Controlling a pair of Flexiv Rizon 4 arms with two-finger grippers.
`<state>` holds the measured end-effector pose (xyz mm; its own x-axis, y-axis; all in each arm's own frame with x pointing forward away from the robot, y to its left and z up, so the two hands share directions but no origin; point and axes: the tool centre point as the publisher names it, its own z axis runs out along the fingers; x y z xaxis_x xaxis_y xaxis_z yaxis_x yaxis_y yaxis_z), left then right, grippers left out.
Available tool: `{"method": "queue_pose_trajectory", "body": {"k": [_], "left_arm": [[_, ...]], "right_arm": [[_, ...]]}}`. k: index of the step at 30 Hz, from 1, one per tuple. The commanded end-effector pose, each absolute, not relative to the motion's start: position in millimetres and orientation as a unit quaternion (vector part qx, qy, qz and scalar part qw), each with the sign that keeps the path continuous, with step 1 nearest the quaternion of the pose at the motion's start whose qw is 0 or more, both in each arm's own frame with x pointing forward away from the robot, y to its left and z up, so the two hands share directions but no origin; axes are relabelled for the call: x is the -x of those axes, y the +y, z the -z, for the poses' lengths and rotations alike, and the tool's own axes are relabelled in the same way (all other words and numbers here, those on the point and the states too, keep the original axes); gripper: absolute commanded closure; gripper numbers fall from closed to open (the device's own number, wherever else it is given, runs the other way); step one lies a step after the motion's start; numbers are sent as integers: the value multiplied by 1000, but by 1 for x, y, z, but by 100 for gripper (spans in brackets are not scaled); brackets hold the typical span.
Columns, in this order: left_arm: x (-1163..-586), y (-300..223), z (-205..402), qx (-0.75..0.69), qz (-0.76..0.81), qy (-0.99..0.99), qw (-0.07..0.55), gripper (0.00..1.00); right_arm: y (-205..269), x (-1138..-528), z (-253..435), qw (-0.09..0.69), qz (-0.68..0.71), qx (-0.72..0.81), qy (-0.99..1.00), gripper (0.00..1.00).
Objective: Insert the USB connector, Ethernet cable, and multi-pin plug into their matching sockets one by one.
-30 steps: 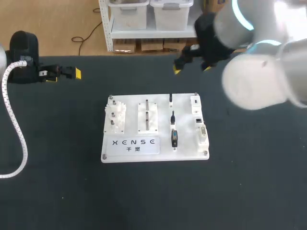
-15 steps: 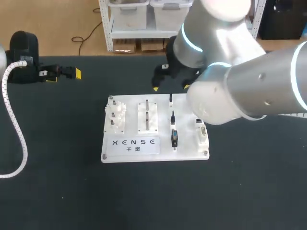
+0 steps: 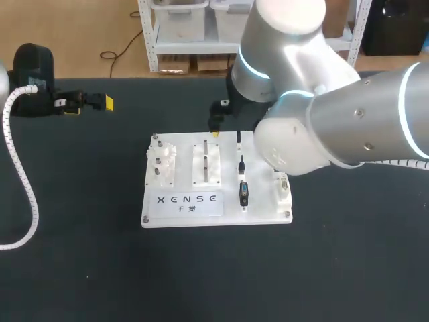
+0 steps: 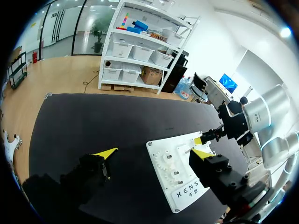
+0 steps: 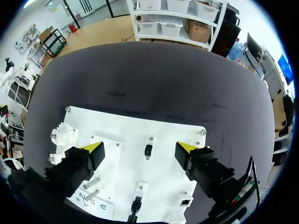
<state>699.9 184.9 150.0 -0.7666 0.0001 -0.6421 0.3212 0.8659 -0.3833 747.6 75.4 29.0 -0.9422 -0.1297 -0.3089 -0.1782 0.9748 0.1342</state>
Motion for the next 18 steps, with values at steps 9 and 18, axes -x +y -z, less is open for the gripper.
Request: {"method": "queue_pose_trajectory", "body": {"k": [9, 18], "left_arm": [[-700, 185, -150, -89, 243, 908, 330, 0], [-700, 185, -150, -89, 243, 908, 330, 0]], "right_arm": [[76, -748, -30, 150, -79, 78, 982, 0], [76, -749, -29, 147, -81, 77, 983, 0]]}}
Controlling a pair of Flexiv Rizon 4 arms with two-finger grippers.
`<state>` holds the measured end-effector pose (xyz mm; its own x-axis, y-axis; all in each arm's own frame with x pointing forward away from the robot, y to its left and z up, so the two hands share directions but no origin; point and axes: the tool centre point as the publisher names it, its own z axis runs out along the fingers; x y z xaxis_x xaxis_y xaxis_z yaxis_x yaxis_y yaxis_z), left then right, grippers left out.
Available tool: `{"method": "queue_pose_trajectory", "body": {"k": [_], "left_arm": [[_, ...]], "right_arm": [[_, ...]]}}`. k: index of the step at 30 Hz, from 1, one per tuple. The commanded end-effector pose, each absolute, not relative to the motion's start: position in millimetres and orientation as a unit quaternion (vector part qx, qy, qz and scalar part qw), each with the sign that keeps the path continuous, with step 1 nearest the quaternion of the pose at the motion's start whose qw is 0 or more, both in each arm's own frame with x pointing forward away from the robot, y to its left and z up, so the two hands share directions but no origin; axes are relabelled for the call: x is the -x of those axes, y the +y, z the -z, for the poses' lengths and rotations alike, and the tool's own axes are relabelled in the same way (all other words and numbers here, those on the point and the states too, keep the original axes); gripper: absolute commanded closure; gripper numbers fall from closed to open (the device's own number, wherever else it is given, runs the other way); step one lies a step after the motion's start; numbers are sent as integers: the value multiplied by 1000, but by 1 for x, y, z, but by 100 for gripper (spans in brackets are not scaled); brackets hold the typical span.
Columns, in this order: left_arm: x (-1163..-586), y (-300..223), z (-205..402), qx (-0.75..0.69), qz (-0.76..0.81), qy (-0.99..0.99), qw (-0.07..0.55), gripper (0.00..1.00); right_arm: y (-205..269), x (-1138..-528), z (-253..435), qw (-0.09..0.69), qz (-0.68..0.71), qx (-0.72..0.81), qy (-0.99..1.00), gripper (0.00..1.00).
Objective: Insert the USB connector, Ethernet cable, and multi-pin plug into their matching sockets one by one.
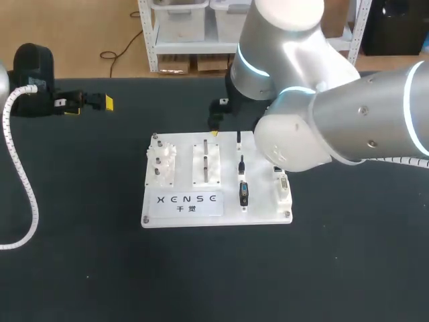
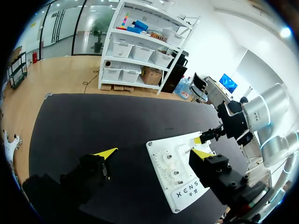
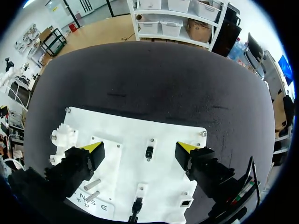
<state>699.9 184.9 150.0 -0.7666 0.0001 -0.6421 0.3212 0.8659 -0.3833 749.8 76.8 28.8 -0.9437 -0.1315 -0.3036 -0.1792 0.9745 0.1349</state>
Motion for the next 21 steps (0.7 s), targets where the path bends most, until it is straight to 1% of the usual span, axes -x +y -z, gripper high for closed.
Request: {"method": "queue_pose_trajectory", "body": {"k": [1, 10, 21], "left_arm": [[-700, 185, -150, -89, 243, 908, 330, 0], [-700, 185, -150, -89, 243, 908, 330, 0], [-700, 185, -150, -89, 243, 908, 330, 0]], "right_arm": [[75, -749, -29, 147, -74, 78, 983, 0], [73, -750, -27, 153, -35, 83, 984, 0], [68, -748, -21, 115, -40, 39, 992, 0]]}}
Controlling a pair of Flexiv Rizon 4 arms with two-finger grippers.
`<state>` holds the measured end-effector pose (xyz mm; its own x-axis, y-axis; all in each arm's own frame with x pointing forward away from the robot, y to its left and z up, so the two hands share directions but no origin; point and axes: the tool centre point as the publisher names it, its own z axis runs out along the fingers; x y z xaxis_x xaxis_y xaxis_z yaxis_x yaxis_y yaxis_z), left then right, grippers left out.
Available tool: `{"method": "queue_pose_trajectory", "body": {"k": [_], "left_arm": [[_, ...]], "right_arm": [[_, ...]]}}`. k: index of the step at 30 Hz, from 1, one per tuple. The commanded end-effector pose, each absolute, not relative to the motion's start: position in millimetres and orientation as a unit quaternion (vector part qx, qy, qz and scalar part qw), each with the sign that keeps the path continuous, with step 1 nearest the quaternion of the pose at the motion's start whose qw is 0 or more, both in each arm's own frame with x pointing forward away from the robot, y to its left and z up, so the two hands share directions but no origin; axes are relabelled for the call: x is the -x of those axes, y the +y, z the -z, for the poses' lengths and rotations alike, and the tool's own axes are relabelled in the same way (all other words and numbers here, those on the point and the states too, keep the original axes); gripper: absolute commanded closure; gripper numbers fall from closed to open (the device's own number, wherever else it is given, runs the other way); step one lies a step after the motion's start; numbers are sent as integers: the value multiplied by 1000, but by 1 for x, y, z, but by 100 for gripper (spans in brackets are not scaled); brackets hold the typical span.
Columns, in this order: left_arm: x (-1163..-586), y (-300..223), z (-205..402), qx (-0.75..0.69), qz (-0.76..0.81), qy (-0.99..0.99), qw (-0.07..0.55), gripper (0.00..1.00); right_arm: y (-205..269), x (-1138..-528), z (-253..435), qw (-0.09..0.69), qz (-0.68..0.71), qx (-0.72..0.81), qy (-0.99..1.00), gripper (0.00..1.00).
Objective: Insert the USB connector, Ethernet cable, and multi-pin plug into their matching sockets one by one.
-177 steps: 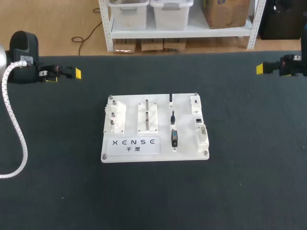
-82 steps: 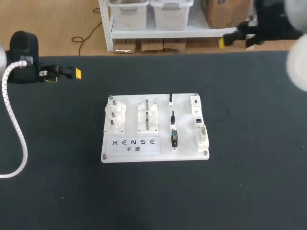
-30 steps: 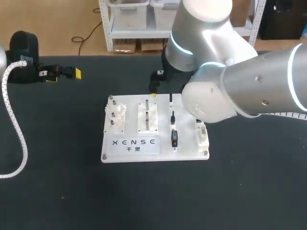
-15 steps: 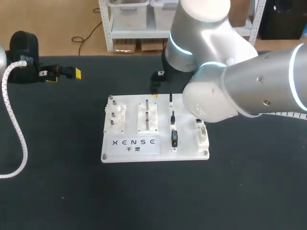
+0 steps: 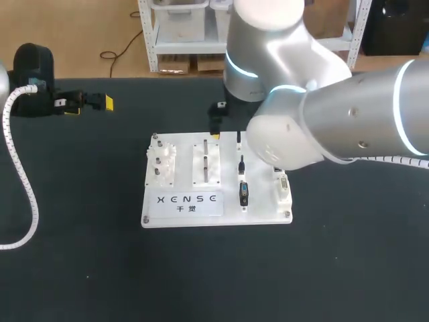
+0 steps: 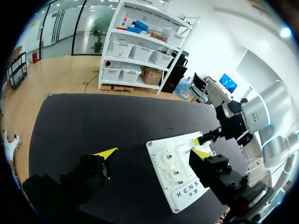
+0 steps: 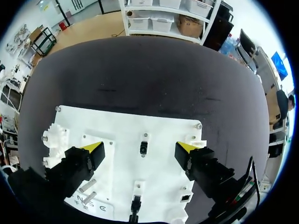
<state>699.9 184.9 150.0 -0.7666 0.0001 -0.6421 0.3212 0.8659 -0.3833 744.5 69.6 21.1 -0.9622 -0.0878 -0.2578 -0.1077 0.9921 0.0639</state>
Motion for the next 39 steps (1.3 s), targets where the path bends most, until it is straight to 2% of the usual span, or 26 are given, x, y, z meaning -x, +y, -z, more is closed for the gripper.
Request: {"method": "queue_pose_trajectory", "body": {"k": [1, 8, 11, 13, 15, 21, 39], "left_arm": [[-700, 185, -150, -89, 243, 908, 330, 0], [-700, 185, -150, -89, 243, 908, 330, 0], [-700, 185, -150, -89, 243, 908, 330, 0], [-700, 185, -150, -89, 243, 908, 330, 0], [-700, 185, -150, -89, 243, 908, 330, 0], [-700, 185, -150, -89, 243, 908, 330, 0], [-700, 185, -150, -89, 243, 908, 330, 0]], "right_arm": [[67, -748, -21, 109, -43, 33, 993, 0], [66, -749, -17, 79, -50, 16, 995, 0], [67, -749, -18, 79, -49, 17, 996, 4], [68, -749, -17, 76, -47, 20, 996, 13], [70, -748, -17, 75, -47, 21, 996, 29], [72, -747, -15, 72, -43, 22, 996, 50], [68, -747, -12, 63, -39, 17, 997, 64]]}}
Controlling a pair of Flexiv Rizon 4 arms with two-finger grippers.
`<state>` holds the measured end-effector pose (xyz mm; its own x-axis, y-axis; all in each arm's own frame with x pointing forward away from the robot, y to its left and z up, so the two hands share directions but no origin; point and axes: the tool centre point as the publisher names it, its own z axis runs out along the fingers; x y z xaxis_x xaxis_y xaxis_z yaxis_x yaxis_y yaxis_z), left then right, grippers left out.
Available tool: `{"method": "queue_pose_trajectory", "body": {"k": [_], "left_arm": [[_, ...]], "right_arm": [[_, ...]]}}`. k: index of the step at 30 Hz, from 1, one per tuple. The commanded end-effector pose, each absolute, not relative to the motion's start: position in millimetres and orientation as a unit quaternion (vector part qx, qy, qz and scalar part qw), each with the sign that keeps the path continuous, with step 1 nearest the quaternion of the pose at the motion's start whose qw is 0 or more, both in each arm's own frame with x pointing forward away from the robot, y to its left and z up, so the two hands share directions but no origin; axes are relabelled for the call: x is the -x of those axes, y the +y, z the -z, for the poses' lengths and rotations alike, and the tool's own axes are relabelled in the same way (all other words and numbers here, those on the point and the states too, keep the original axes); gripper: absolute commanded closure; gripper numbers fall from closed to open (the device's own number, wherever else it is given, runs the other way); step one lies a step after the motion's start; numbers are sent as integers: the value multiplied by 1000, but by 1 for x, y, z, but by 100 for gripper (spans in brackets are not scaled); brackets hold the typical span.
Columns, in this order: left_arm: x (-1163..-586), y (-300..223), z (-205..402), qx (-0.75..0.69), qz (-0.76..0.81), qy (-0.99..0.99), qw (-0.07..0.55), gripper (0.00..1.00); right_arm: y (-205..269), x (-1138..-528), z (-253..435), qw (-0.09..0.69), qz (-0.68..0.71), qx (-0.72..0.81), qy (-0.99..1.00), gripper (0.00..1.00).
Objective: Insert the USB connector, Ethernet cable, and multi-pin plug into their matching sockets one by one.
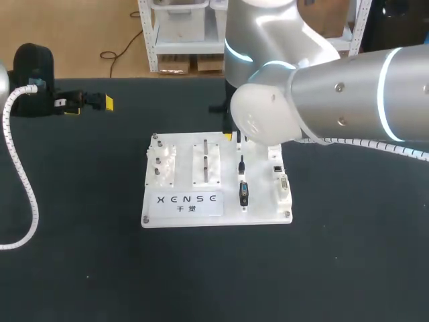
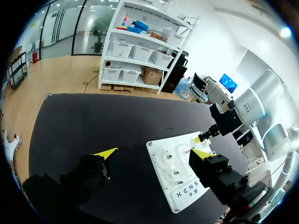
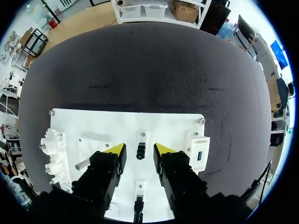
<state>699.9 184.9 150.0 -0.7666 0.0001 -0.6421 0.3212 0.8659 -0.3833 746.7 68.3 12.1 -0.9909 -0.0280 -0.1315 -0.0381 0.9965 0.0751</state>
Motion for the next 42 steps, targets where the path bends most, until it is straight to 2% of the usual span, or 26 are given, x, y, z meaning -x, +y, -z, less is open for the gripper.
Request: {"method": "queue_pose_trajectory", "body": {"k": [1, 11, 32, 42], "left_arm": [[-700, 185, -150, -89, 243, 908, 330, 0], [-700, 185, -150, -89, 243, 908, 330, 0], [-700, 185, -150, -89, 243, 908, 330, 0], [-700, 185, -150, -89, 243, 908, 330, 0]], "right_arm": [[68, -747, -12, 62, -39, 17, 997, 65], [68, -747, -11, 58, -39, 12, 997, 78], [63, -746, -31, 84, -45, 13, 995, 100], [65, -745, -45, 113, -47, 24, 992, 100]]}}
